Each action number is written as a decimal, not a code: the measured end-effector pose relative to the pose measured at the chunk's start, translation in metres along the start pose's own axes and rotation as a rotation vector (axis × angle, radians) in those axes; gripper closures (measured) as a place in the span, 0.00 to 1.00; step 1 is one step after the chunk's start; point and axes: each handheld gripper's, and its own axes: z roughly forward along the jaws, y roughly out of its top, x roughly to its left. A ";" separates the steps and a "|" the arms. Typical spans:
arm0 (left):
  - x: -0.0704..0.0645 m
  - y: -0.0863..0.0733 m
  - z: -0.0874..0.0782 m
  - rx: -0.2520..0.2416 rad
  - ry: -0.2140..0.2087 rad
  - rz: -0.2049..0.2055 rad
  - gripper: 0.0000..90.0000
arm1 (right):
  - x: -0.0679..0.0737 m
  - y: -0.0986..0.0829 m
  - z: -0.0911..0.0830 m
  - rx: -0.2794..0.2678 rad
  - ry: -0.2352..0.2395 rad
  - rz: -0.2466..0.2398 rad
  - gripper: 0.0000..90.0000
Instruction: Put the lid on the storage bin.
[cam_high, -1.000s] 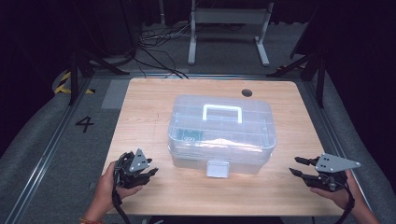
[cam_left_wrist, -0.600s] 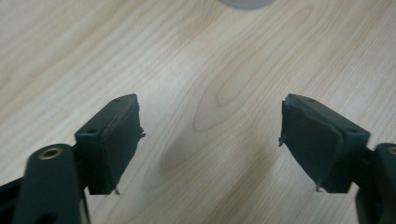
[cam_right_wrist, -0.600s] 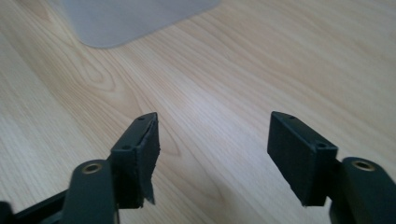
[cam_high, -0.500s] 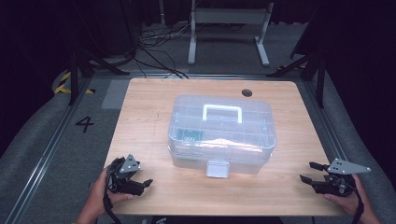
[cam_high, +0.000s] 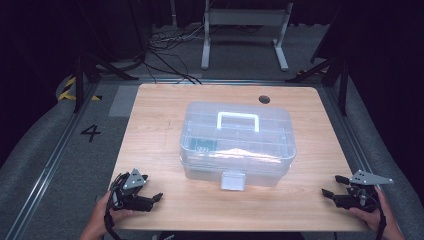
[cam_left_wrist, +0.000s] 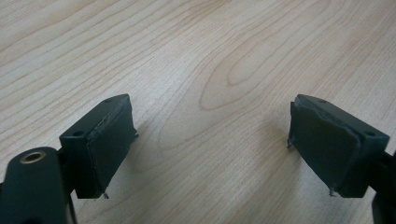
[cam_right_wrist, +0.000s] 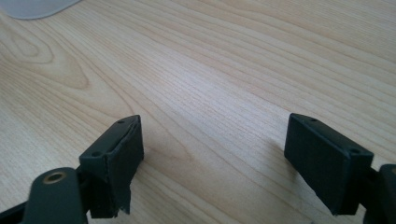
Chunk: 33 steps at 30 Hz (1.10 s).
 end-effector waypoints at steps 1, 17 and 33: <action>0.000 0.000 0.000 -0.002 0.000 0.001 0.17 | 0.000 0.000 0.000 0.000 -0.001 0.000 0.22; 0.000 0.000 0.000 0.003 -0.001 0.001 0.16 | 0.002 -0.001 0.000 0.002 -0.028 0.018 0.20; 0.000 0.000 0.000 0.000 -0.002 0.004 0.16 | 0.002 -0.001 0.000 0.001 -0.028 0.017 0.20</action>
